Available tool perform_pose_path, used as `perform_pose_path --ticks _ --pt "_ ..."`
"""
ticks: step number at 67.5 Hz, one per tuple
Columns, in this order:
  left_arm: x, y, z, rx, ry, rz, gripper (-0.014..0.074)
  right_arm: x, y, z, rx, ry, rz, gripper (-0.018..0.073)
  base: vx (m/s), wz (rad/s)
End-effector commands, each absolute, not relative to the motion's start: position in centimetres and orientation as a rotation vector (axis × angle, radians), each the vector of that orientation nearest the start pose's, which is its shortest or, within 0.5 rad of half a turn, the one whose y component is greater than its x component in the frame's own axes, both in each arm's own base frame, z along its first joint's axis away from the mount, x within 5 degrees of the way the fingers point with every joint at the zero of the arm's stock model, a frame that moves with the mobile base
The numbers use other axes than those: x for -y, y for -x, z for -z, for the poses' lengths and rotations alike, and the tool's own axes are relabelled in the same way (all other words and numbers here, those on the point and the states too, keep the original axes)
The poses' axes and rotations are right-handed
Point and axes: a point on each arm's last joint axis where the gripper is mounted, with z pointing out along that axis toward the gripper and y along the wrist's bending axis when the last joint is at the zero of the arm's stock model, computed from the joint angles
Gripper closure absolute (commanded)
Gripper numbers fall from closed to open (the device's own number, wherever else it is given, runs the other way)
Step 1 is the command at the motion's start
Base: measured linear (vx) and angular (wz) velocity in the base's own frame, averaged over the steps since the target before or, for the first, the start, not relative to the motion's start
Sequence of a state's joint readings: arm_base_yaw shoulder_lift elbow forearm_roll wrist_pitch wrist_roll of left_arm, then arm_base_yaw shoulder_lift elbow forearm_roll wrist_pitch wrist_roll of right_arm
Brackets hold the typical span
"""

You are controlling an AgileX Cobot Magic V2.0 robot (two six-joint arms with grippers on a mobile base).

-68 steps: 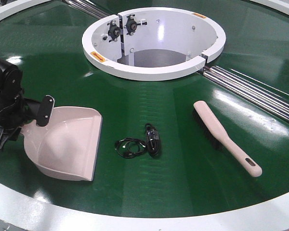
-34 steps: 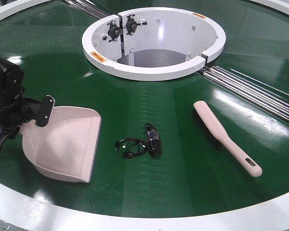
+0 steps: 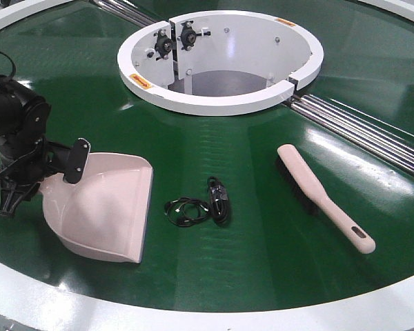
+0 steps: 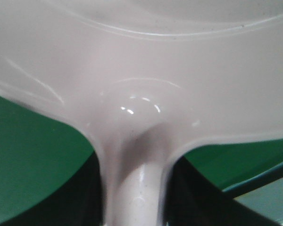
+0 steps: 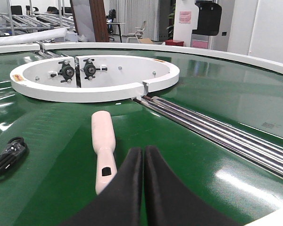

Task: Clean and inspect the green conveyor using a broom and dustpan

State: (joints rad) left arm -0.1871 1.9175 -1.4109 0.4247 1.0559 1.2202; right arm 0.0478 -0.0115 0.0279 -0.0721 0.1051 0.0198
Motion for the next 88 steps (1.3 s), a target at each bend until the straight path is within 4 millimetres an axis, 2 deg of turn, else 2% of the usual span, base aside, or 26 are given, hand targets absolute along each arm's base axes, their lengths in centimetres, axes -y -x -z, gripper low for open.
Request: perform_pose_path --ticks 1,18,53,68,88 --pt "5.0 -37.8 -24.0 2.101 2.198 0.655 0.0604 -0.2 -5.6 -20.2 -1.517 0.075 0.015 0.0568 0.0 0.0" --pt "6.2 -38.3 -25.7 2.18 2.179 0.701 0.0604 -0.2 -5.6 -20.2 -1.517 0.075 0.015 0.0568 0.0 0.0" --pt "6.2 -37.7 -25.5 2.177 2.137 0.624 0.0604 -0.2 -5.6 -20.2 -1.517 0.075 0.015 0.0568 0.0 0.0" --pt "6.1 -37.9 -24.1 2.133 2.098 0.571 0.0604 -0.2 -5.6 -20.2 -1.517 0.075 0.015 0.0568 0.0 0.0" --pt "6.0 -37.9 -24.1 2.119 2.097 0.592 0.0604 -0.2 -5.6 -20.2 -1.517 0.075 0.015 0.0568 0.0 0.0"
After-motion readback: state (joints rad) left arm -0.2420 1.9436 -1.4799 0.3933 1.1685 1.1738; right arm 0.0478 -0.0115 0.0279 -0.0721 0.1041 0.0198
